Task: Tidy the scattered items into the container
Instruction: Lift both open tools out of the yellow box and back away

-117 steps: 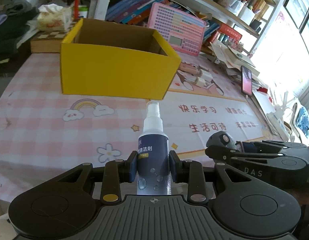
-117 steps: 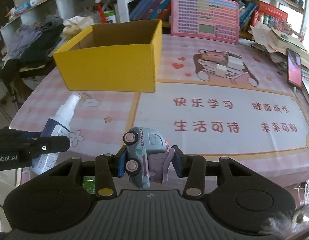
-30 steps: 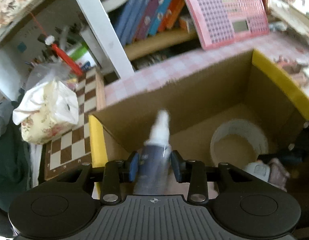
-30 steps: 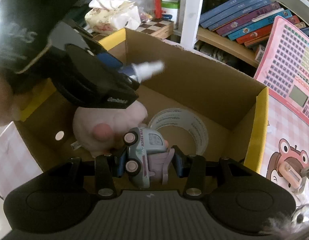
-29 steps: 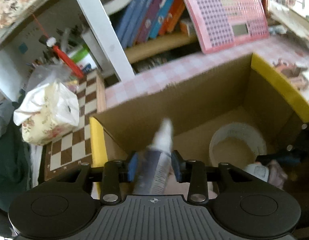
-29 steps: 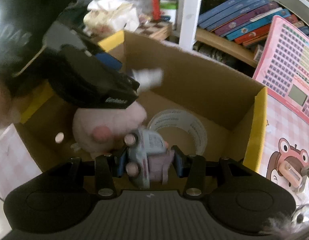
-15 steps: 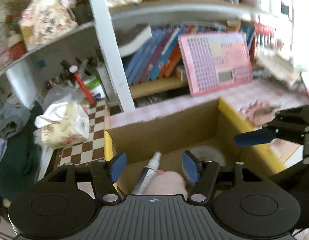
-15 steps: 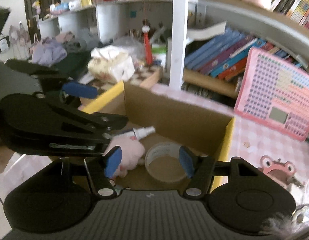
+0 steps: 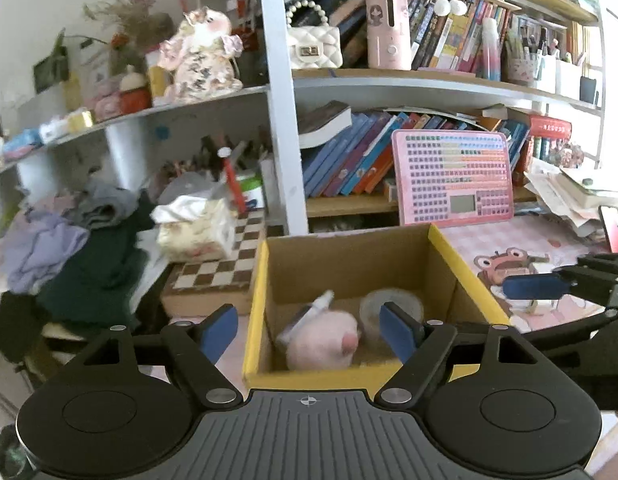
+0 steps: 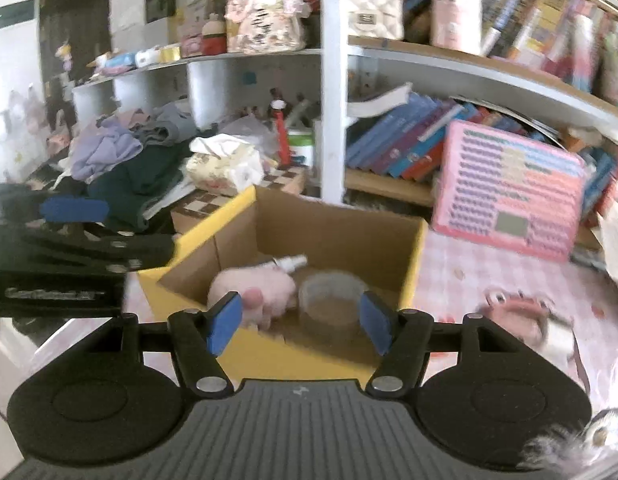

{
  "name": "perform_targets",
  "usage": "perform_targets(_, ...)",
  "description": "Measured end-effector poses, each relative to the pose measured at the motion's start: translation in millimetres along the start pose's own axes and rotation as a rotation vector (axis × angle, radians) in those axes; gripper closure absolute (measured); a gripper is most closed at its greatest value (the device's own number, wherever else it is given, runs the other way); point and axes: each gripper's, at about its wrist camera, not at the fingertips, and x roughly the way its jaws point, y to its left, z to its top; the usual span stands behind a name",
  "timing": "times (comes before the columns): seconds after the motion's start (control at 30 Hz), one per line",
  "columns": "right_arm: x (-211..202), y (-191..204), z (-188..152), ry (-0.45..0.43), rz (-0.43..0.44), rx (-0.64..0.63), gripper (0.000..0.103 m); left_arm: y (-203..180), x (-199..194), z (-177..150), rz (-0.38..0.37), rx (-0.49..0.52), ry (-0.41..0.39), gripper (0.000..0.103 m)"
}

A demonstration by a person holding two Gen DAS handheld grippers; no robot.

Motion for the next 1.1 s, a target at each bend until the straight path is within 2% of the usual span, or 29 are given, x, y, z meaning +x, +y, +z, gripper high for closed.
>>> perform_targets(0.17,-30.1,1.9,-33.0,0.017,-0.069,0.03,0.04,-5.5,-29.4,-24.6,-0.019,-0.038,0.018,0.021)
perform_targets(0.43,-62.6,11.1,-75.7,0.054,-0.154,0.09,0.039,-19.6,-52.0,-63.9,-0.033,-0.01,0.066,0.021)
perform_targets(0.53,-72.0,19.3,-83.4,0.052,-0.182,0.071,0.037,-22.6,-56.1,-77.1,-0.062,-0.015,0.103,0.021)
perform_targets(0.77,-82.8,26.7,-95.4,0.06,-0.226,-0.035,0.032,-32.7,-61.3,-91.7,-0.114,0.033,0.136,0.02)
perform_targets(0.93,-89.6,22.5,-113.1,0.104,-0.274,0.073,0.032,-43.3,-54.5,-102.4,-0.162,0.041,0.186,0.02)
perform_targets(1.1,-95.6,12.4,-122.1,0.113,-0.33,0.119,0.029,-57.7,-52.0,-101.7,-0.201,0.086,0.179,0.02)
